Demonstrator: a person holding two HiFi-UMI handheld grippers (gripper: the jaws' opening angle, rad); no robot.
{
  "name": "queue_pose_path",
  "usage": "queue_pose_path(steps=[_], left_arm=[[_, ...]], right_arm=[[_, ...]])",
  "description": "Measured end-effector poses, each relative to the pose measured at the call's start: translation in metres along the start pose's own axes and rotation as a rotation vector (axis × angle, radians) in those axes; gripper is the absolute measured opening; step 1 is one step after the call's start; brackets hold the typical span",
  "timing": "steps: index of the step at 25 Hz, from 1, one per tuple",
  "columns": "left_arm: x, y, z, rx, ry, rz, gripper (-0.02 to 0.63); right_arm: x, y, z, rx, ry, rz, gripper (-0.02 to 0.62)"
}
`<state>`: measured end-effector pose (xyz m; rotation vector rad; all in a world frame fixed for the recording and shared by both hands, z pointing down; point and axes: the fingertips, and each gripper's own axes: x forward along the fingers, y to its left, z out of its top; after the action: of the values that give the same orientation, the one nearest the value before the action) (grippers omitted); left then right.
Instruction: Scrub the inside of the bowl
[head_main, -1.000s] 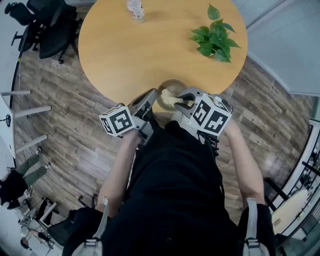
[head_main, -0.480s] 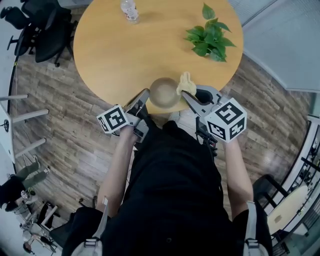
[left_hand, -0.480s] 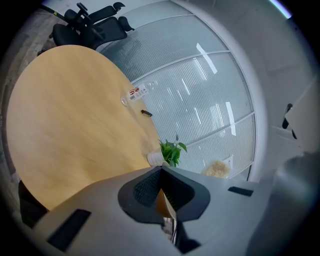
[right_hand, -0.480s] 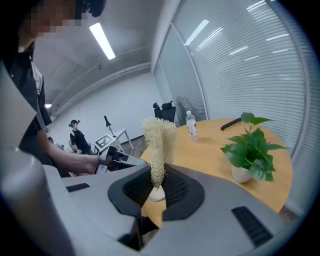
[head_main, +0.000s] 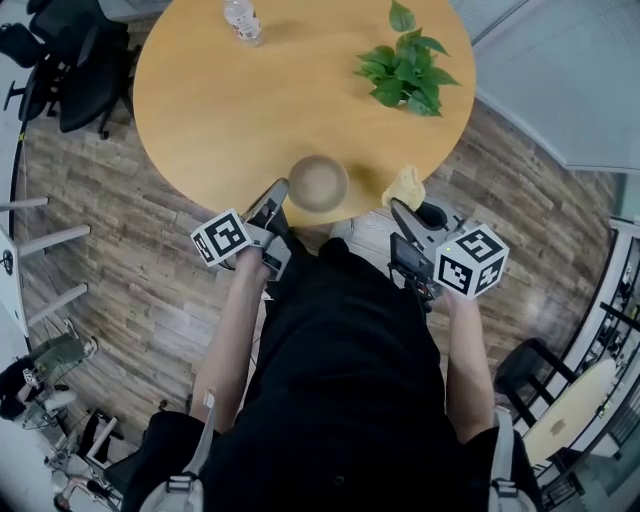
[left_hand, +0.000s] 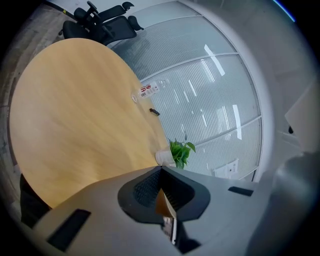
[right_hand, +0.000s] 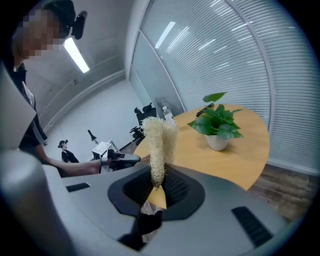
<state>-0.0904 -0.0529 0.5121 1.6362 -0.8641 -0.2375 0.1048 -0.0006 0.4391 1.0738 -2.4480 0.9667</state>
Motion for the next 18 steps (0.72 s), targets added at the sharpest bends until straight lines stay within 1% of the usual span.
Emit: queue_pose_path(steps=[3,6,7,11,15,18], left_arm=[[0.003,0.013,-0.004,0.014,0.004,0.034,0.011],[0.006,0.028,-0.011,0.08,0.034,0.09,0.011],[0.007,0.032,-0.013,0.09,0.04,0.103,0.011],[0.011,0.046,-0.019,0.07,0.043,0.122,0.011],[0.015,0.051,-0.023,0.032,0.031,0.122,0.012],[0.016,0.053,-0.023,0.033,0.022,0.123,0.012]], right_arm=[[-0.01,-0.01,-0.011,0.017,0.015,-0.038,0.041],[-0.012,-0.014,-0.017,0.029,0.02,-0.054,0.041],[-0.013,-0.014,-0.018,0.035,0.018,-0.057,0.041],[-0.018,-0.019,-0.022,0.049,0.017,-0.076,0.041],[-0.024,-0.023,-0.029,0.063,0.028,-0.089,0.041],[-0.024,-0.022,-0.028,0.073,0.018,-0.089,0.041]])
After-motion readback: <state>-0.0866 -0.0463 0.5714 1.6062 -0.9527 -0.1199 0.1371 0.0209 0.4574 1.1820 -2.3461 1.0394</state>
